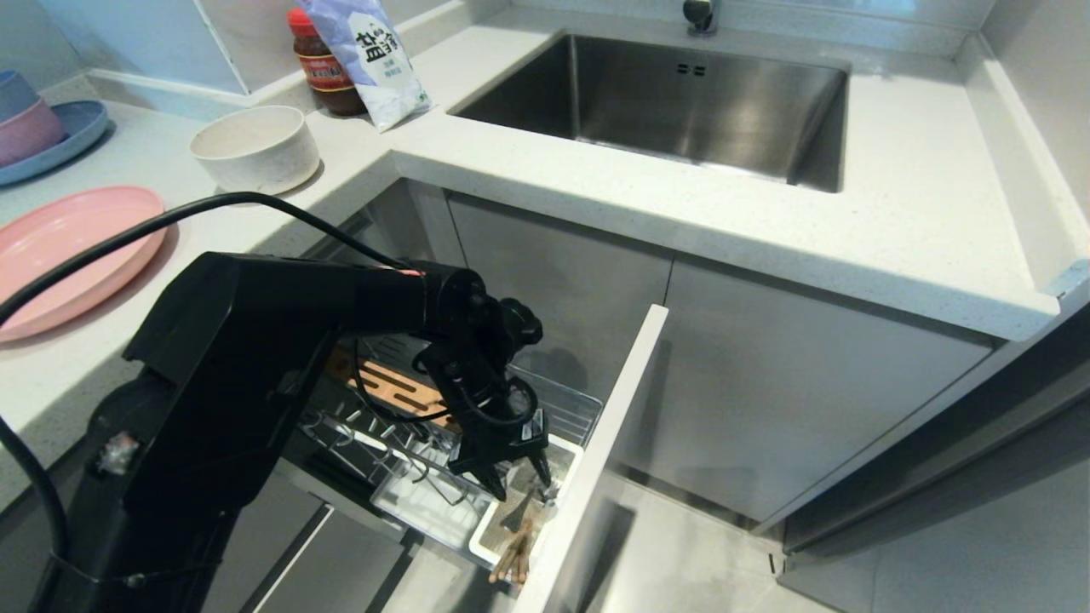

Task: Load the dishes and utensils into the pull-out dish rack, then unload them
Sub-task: Pick up the fork and place it in the cupboard, then pick up the bowl and place it in the cupboard

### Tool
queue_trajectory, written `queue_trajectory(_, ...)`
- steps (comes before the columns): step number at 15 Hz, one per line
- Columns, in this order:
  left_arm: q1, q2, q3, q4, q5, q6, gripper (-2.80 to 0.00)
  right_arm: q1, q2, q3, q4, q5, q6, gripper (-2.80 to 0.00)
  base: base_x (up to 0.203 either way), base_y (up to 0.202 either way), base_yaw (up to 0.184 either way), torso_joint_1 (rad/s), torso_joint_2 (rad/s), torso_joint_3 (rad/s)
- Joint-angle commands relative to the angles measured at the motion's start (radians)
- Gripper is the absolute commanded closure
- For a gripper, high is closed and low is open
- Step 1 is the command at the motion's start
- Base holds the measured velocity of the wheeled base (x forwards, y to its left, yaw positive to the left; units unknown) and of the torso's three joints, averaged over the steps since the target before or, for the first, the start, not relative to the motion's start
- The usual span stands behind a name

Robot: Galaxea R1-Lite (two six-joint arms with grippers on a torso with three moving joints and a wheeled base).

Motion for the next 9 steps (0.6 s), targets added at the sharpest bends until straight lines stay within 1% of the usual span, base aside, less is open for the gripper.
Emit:
queue_trajectory(1, 0.000, -0.005, 0.001, 0.006, 0.003, -0.004, -2.80, 0.000, -0.002, 0.002, 0.000, 0.000, 0.000, 0.00, 0.000, 0.000, 0.000, 0.000, 0.00, 0.000)
queue_trajectory(6, 0.001, -0.016, 0.001, 0.007, 0.082, -0.008, -2.80, 0.000, -0.002, 0.002, 0.000, 0.000, 0.000, 0.00, 0.000, 0.000, 0.000, 0.000, 0.00, 0.000)
queue_trajectory(9, 0.004, -0.065, 0.002, 0.012, 0.094, -0.011, -2.80, 0.001, -0.002, 0.002, 0.000, 0.000, 0.000, 0.00, 0.000, 0.000, 0.000, 0.000, 0.00, 0.000)
